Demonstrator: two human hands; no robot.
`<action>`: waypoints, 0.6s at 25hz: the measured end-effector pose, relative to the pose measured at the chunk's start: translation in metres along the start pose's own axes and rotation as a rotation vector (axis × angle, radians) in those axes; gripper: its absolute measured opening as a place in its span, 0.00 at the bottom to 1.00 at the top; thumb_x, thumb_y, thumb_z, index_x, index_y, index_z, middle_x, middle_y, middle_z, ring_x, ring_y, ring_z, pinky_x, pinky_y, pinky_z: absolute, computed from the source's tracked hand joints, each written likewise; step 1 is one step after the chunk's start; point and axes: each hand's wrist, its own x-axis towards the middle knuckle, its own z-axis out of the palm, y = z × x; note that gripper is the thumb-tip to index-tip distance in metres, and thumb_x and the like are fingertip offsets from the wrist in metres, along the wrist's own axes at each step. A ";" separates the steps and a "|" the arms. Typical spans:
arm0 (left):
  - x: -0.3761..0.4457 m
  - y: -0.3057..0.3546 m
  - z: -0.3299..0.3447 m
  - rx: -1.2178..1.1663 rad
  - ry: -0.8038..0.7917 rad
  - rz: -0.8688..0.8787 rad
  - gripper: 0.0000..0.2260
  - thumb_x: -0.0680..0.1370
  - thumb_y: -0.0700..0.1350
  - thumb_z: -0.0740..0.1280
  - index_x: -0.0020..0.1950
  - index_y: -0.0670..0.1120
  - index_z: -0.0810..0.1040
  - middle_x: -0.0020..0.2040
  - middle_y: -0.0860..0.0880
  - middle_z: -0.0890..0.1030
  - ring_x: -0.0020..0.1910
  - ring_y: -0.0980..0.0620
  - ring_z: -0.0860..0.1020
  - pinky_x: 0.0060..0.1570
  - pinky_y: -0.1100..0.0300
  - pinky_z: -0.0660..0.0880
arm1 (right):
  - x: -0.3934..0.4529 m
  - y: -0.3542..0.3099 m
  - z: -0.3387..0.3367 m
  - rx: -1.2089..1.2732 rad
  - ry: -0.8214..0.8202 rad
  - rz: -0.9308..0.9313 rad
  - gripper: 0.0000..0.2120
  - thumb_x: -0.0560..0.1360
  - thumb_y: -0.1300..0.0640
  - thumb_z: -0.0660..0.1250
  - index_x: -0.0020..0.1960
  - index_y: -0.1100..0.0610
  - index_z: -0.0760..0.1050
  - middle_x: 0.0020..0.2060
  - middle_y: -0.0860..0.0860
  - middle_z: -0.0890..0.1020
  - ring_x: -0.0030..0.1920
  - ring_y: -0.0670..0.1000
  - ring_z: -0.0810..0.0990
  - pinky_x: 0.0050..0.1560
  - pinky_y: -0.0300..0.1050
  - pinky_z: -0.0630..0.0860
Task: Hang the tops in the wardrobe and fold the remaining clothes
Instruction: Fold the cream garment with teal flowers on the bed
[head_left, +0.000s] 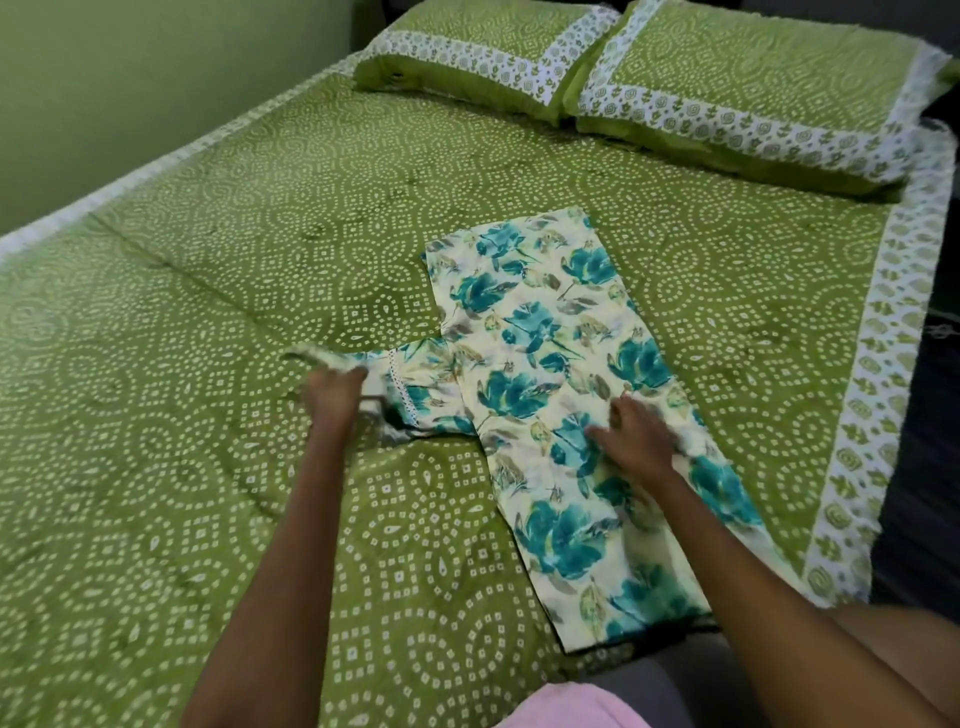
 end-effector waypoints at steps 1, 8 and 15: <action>-0.015 0.016 0.022 -0.028 -0.026 0.070 0.11 0.76 0.39 0.67 0.56 0.36 0.73 0.46 0.43 0.77 0.37 0.50 0.76 0.21 0.69 0.70 | 0.005 -0.022 -0.011 0.398 -0.060 0.115 0.15 0.75 0.49 0.66 0.55 0.59 0.73 0.49 0.55 0.77 0.49 0.54 0.76 0.47 0.47 0.71; -0.114 0.031 0.145 0.387 -0.794 0.772 0.25 0.77 0.49 0.66 0.71 0.43 0.64 0.69 0.44 0.68 0.67 0.47 0.67 0.66 0.53 0.66 | 0.035 -0.027 -0.017 1.750 -0.210 0.341 0.38 0.69 0.29 0.56 0.64 0.57 0.73 0.59 0.61 0.77 0.60 0.64 0.75 0.57 0.67 0.73; -0.065 -0.073 0.128 0.865 -0.450 0.859 0.26 0.78 0.50 0.62 0.74 0.44 0.60 0.76 0.44 0.57 0.75 0.46 0.54 0.74 0.50 0.45 | 0.046 -0.010 -0.011 1.627 -0.055 0.491 0.20 0.67 0.59 0.74 0.56 0.63 0.74 0.41 0.58 0.83 0.35 0.54 0.84 0.33 0.49 0.81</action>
